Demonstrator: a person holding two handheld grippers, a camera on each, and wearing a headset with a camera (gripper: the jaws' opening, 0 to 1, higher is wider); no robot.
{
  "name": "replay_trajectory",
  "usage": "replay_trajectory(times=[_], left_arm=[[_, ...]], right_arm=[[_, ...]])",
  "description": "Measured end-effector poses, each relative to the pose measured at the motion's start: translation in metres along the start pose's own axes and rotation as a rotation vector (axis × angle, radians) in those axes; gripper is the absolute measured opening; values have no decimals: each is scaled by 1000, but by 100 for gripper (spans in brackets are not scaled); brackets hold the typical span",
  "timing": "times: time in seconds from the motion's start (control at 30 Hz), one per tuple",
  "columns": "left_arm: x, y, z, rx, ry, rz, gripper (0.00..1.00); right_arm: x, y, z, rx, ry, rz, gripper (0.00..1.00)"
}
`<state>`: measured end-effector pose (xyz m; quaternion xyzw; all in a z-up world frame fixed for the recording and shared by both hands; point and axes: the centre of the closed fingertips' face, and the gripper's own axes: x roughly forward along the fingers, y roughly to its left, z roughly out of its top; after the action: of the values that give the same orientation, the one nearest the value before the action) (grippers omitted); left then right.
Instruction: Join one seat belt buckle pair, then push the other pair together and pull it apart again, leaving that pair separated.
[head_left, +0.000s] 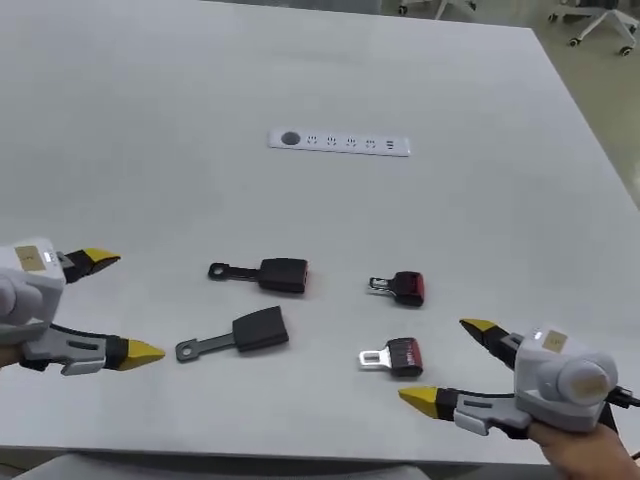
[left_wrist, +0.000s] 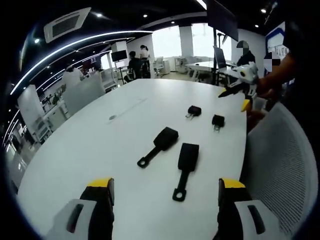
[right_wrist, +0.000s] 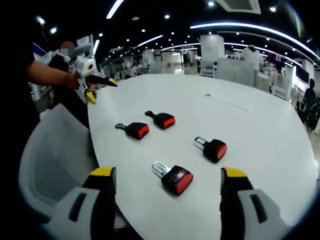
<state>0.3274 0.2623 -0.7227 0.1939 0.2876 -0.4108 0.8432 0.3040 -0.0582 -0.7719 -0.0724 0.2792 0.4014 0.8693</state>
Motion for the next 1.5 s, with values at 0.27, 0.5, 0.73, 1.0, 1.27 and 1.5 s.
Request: replay_trajectory(times=[0.27,0.5,0.73,1.0,1.27,1.5], left_arm=[[24,-23,10,-51,-43,-40,89],[35,-31,7,-64,-37,-62,89],[46,-32,4,-77,-30,-67,88],[67,-36,2,-87,-20,-90,87],[86,-40,-2,-89,-13,-115,86],[99,-41,-1,-68,-2,-140,85]], right_arm=[[2,-6,1,1,4,-5,88],[6,-9,-3,1,18,-2,88],[12,-11,-5,-14,36,11,87],[20,-15,-8,-46,66,37,87],[29,-19,-15,-86,111,77,85],[38,-18,-20,-134,150,129,83]])
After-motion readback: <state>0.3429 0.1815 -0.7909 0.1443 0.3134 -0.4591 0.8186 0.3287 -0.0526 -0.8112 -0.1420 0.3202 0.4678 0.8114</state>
